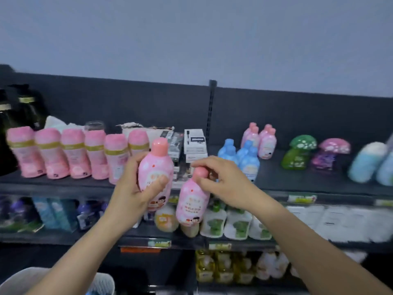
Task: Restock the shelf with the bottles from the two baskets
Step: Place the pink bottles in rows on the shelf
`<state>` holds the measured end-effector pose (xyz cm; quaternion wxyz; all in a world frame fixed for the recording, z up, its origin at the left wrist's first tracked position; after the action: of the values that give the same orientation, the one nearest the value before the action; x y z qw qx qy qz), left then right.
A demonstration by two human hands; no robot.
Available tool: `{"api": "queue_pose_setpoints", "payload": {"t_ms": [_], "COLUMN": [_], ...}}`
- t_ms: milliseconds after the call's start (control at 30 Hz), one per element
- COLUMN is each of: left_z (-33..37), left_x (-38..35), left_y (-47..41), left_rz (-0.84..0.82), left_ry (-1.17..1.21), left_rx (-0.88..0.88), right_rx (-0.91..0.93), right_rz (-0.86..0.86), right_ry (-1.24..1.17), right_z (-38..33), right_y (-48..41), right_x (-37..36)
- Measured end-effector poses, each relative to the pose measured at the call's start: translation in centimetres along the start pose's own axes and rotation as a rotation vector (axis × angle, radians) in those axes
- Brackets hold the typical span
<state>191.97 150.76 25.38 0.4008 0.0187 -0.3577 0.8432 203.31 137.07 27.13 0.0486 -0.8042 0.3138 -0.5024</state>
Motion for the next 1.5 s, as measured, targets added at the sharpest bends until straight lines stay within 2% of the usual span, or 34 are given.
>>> {"api": "queue_pose_setpoints", "payload": {"t_ms": [133,300,433,633,800,1000,1133,1233,1333,1500], "left_z": [3.6,6.9,9.0,8.6,5.2,0.6,-0.3,1.3,3.8,4.0], "left_x": [-6.8,-15.0,-22.1,-31.8,-37.2,-39.9,-39.2,-38.9,-38.8,-40.0], "left_y": [-2.3,-5.2,-7.8,-10.8,-11.9,-11.5,-11.7,-12.3,-13.7,-15.2], "left_rz": [-0.065,-0.088,-0.154,-0.285,-0.271,-0.285,-0.251,-0.303,-0.362,-0.593], "left_ry": [0.035,0.019,-0.095,-0.328,-0.408,-0.481,-0.423,-0.420,-0.540,-0.744], "left_rx": [-0.058,-0.085,-0.070,-0.020,0.114,0.310,0.350,0.301,0.145,0.020], "right_rx": [-0.069,-0.087,-0.098,-0.087,-0.146,-0.156,-0.130,-0.122,-0.139,-0.162], "right_rz": [0.064,0.047,0.034,0.027,0.033,0.010,0.006,0.004,-0.030,-0.046], "right_ry": [0.026,0.096,0.117,0.195,0.204,0.199,0.147,0.109,0.102,0.117], "right_z": [4.5,10.9,17.0,24.8,29.3,32.1,32.2,32.5,33.2,33.4], "right_y": [3.3,6.2,7.6,7.1,5.7,4.2,3.5,3.3,2.9,2.2], "right_x": [5.8,12.1,16.7,20.5,20.8,19.0,18.3,18.2,18.2,18.5]}}
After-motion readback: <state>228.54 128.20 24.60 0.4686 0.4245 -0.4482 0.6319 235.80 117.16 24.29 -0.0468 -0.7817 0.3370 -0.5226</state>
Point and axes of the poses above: each hand's wrist, its own y-axis away from the middle knuckle, its own x-axis out of the back of the hand, z = x × y, the point moved 9 cm from there along -y, towards the middle knuckle, and after that the axes turned 1 degree about y, right-handed, at the moved point
